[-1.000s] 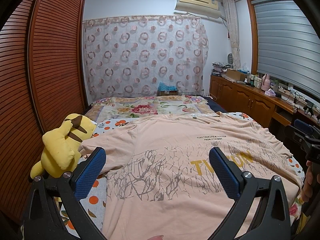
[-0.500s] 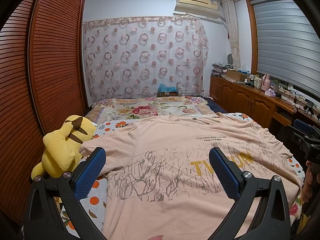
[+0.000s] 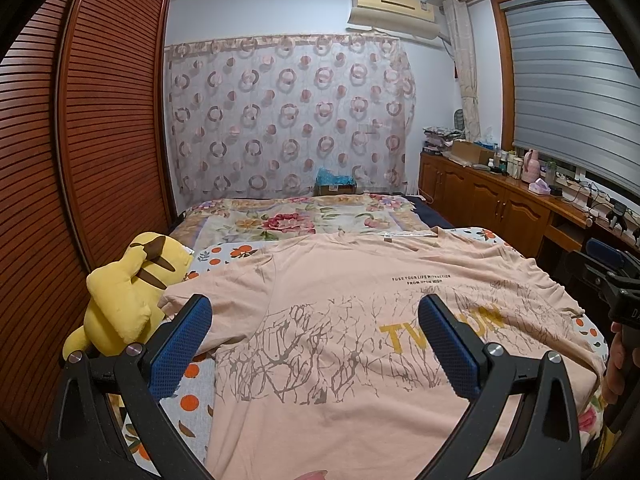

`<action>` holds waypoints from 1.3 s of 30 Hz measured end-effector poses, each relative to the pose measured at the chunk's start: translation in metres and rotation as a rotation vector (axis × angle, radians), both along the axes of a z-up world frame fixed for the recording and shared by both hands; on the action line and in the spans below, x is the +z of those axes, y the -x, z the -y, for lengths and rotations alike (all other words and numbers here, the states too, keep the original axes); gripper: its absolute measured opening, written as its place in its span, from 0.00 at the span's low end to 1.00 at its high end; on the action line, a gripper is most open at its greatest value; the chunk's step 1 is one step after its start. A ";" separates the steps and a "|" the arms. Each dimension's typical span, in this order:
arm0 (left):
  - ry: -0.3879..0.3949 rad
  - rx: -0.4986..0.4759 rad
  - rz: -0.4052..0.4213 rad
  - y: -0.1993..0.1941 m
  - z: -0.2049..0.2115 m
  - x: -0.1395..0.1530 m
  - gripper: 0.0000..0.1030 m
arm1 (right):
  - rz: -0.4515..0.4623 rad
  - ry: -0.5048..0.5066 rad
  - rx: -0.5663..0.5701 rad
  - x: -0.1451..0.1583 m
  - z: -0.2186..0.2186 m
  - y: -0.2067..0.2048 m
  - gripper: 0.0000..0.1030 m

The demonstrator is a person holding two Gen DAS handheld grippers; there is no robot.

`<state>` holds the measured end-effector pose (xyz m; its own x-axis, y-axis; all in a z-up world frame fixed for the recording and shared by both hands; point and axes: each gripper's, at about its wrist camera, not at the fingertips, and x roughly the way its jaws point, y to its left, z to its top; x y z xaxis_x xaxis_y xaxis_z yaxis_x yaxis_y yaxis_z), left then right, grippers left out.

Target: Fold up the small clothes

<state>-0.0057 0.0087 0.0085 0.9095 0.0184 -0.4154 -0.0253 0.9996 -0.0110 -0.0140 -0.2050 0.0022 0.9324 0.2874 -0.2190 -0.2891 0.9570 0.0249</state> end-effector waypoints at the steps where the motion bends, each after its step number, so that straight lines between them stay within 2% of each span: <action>1: 0.000 0.000 0.000 0.000 0.000 0.000 1.00 | 0.001 -0.001 0.001 0.000 0.001 0.001 1.00; 25: 0.000 0.003 0.001 0.001 -0.001 0.000 1.00 | -0.012 0.003 -0.009 -0.002 0.003 -0.003 1.00; 27: 0.003 0.006 -0.003 -0.002 -0.009 0.012 1.00 | -0.020 0.004 -0.011 -0.003 0.003 -0.005 1.00; 31: 0.005 0.016 -0.027 -0.010 -0.019 0.015 1.00 | -0.038 0.009 -0.010 -0.005 0.002 -0.012 1.00; 38: 0.004 0.043 -0.082 -0.030 -0.048 0.005 1.00 | -0.093 0.025 0.031 -0.008 -0.003 -0.030 1.00; 39: 0.005 0.048 -0.088 -0.032 -0.049 -0.004 1.00 | -0.102 0.024 0.045 -0.008 -0.004 -0.031 1.00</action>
